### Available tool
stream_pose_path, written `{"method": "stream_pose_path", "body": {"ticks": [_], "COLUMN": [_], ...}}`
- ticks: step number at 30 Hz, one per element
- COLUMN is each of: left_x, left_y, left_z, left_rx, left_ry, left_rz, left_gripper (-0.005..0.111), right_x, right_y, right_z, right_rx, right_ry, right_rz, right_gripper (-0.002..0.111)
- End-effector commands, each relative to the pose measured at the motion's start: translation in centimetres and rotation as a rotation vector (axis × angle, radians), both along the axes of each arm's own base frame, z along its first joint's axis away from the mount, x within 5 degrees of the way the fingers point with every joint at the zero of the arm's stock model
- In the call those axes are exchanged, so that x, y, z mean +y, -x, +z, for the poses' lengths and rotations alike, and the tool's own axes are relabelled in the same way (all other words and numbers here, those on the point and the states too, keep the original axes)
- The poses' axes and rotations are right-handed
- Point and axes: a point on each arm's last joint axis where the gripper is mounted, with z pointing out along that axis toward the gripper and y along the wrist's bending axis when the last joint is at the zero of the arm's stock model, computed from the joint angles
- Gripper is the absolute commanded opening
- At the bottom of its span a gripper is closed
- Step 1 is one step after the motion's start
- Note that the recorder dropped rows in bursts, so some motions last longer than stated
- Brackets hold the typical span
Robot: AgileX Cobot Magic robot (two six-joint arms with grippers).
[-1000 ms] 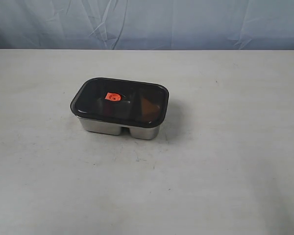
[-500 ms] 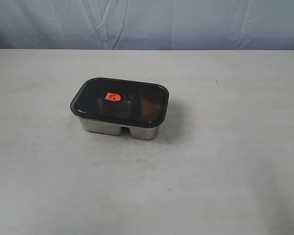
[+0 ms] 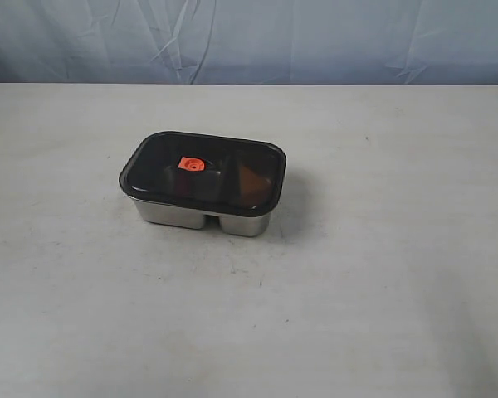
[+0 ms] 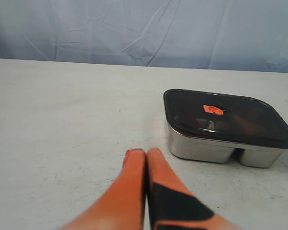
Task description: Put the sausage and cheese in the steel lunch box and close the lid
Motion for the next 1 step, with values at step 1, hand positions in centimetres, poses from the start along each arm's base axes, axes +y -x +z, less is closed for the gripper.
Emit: {"method": "stream_pose_path", "body": {"ticks": [1], "left_x": [0.04], "left_y": [0.01], "left_z": [-0.01], "left_rx": [-0.008], "left_ry": [-0.001], "left_rz": [0.005], "left_gripper": [0.000], "right_x": [-0.04], "right_y": [0.03], "right_z": [-0.03], "right_rx": [-0.005], "right_ry": [0.004], "right_rz": [-0.006], "right_gripper": [0.000]}}
